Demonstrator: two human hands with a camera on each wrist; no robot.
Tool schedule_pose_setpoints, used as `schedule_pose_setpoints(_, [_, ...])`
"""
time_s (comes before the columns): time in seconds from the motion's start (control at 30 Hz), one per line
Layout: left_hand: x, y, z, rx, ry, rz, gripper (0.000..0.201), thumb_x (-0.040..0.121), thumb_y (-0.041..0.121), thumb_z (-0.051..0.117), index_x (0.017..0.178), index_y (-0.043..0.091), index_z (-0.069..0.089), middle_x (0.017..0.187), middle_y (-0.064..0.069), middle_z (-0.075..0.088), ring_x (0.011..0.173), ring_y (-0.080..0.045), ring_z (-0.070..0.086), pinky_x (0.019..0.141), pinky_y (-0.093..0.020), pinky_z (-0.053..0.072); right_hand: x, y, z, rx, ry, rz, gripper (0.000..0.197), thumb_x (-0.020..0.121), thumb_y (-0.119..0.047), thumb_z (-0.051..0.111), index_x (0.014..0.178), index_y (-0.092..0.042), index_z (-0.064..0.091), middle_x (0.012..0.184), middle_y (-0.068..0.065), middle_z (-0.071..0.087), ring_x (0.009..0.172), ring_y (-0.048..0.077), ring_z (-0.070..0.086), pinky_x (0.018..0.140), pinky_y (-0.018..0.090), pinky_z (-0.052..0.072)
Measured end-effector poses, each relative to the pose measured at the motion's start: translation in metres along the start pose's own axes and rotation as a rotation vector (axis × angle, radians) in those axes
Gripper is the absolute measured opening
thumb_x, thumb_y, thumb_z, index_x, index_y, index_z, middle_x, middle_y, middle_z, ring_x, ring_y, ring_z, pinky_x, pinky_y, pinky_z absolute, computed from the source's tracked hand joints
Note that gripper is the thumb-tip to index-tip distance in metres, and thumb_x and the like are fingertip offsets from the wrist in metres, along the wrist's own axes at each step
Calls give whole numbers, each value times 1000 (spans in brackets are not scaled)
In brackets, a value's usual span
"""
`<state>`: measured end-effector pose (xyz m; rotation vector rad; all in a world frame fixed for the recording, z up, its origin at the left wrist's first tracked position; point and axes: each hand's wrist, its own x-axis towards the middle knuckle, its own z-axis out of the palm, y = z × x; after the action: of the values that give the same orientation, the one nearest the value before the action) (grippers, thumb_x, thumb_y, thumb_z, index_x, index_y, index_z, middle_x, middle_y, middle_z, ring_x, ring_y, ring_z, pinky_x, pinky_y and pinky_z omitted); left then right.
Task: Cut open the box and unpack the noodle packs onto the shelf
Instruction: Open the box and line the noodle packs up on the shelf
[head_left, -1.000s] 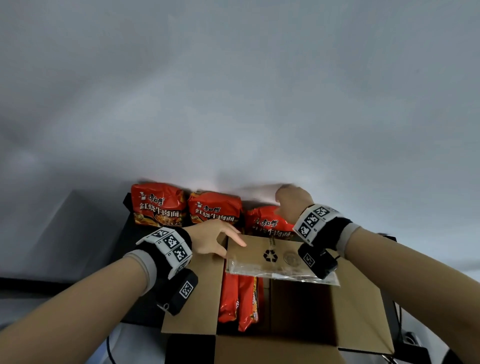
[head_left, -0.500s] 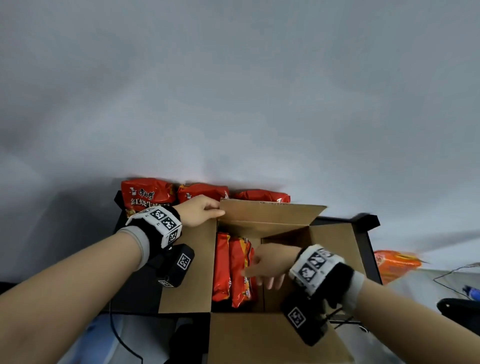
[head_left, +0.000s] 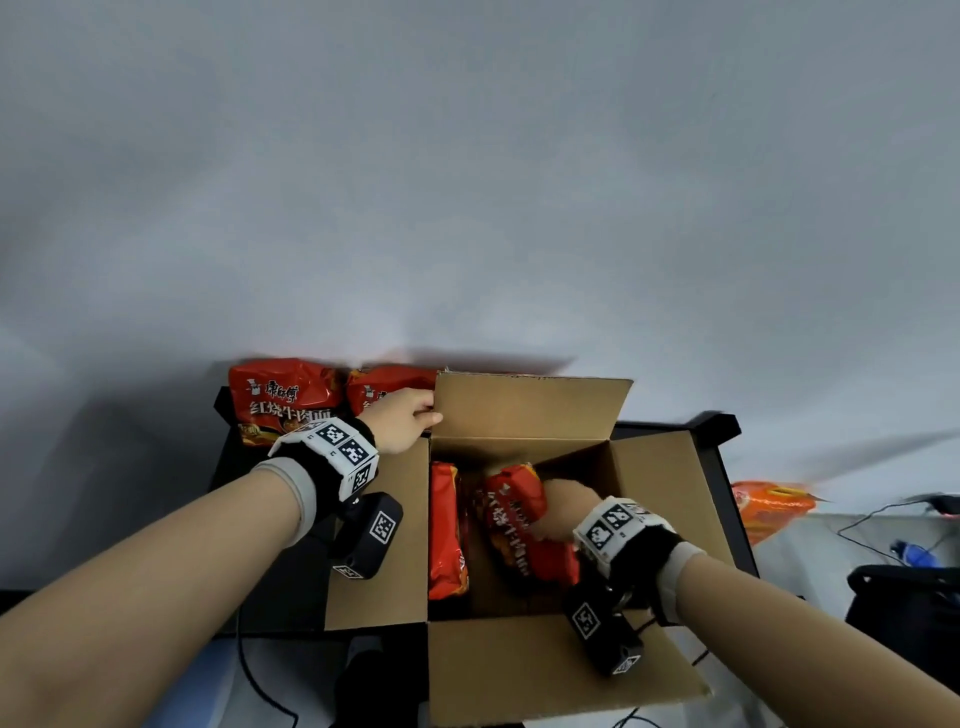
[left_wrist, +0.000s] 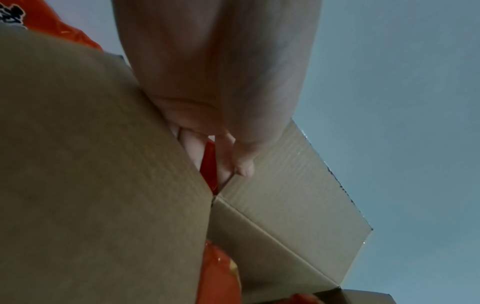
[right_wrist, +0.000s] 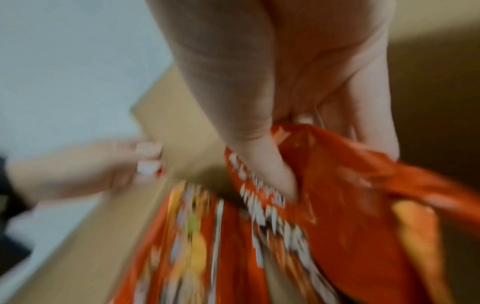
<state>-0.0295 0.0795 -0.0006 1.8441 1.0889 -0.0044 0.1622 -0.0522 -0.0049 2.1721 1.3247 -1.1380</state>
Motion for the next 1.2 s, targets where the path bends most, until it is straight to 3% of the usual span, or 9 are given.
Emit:
schedule_pose_setpoints(0.27, [5,3,-2,16,-45,60,26,95,10,50,116,13,65,122,-3,67,118,-19,59,108,-32,40,-93,47,-108,84,70,-215,25,78,-28,72,100,-22,62,103,-2,69,89,15,66,80,26,53])
schedule_pose_setpoints(0.33, [4,5,-1,92,-47,78,24,92,13,55,112,17,68,119,-1,69,115,-20,61,106,-36,43,-129,56,-142,146,203,-246,24,78,-28,72,100,-18,67,92,1,73,71,14,68,60,28,54])
schedule_pose_setpoints(0.4, [1,12,0,170,-11,71,20,89,15,61,105,18,72,115,0,70,111,-19,61,103,-32,42,-154,72,-174,216,349,-267,16,79,-28,71,94,-27,67,73,-1,73,46,9,56,38,24,39])
schedule_pose_setpoints(0.53, [-2,15,6,174,-36,114,15,83,3,64,79,12,76,92,9,71,89,2,62,96,-25,49,-154,107,-222,327,590,-308,13,80,-21,71,89,-28,65,58,-7,66,40,5,51,31,12,32])
schedule_pose_setpoints(0.63, [-3,12,8,157,-17,57,16,83,-2,62,85,5,76,81,17,66,72,11,60,73,-5,45,-119,124,-234,251,600,-253,23,81,-19,71,102,-23,63,74,-4,63,56,11,53,34,7,34])
schedule_pose_setpoints(0.7, [-7,9,8,118,-11,39,18,81,-5,63,82,7,75,80,12,67,72,16,62,67,-3,45,-84,132,-226,145,517,-222,30,79,-18,73,108,-16,66,86,4,66,73,20,58,54,15,44])
schedule_pose_setpoints(0.9, [-16,8,21,181,107,-36,40,80,-13,55,71,24,67,80,13,64,81,3,57,72,-7,41,20,137,-173,-89,332,-241,50,74,-19,71,124,-22,62,117,4,67,107,25,61,90,32,49])
schedule_pose_setpoints(1.07, [-24,-6,27,313,103,-87,66,81,-7,56,67,57,62,85,27,63,95,-11,63,90,-40,54,63,125,-148,-241,341,-297,34,77,-17,64,112,-15,64,114,8,66,103,26,61,84,32,49])
schedule_pose_setpoints(1.2, [-30,-1,34,269,114,-88,53,82,0,58,78,53,65,95,9,73,98,-13,66,91,-43,54,83,125,-139,-259,325,-350,22,77,-15,61,98,-14,68,103,9,70,89,25,63,71,26,45])
